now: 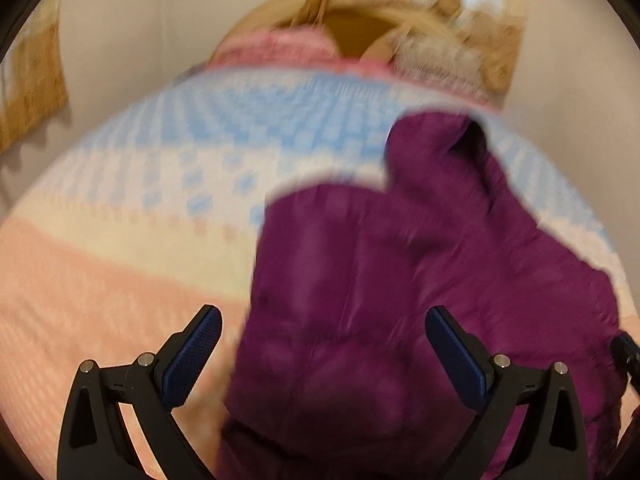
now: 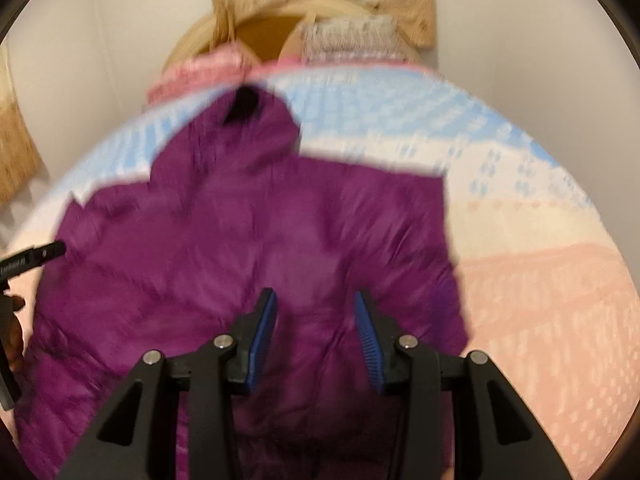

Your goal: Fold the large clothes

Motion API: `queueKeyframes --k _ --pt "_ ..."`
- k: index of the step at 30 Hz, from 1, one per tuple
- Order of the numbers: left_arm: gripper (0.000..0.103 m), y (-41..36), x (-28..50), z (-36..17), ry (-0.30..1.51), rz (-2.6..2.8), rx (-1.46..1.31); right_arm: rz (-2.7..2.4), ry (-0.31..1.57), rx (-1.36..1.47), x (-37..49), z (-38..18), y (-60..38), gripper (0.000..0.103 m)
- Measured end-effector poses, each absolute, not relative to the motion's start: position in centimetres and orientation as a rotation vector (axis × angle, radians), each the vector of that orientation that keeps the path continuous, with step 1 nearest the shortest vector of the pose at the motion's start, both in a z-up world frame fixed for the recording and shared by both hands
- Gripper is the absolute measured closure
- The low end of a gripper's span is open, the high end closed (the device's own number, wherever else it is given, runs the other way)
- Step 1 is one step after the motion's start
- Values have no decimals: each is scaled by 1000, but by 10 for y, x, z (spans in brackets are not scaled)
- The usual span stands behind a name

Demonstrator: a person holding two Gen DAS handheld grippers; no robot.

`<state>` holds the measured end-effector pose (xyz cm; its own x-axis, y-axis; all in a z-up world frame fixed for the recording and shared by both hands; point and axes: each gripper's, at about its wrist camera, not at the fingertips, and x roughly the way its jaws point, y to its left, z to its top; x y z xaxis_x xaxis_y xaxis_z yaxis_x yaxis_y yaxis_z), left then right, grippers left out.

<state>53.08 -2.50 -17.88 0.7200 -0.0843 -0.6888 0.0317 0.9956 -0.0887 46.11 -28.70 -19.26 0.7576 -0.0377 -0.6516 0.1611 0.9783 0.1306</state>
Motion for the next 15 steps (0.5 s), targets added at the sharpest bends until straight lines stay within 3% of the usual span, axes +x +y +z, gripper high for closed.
queueKeyframes --k 5,15 --pt "1 -39 566 -165 722 -41 -18 -198 687 253 498 -179 -313 59" --pt "1 -56 608 -238 879 -4 46 -215 813 242 537 -240 -324 59"
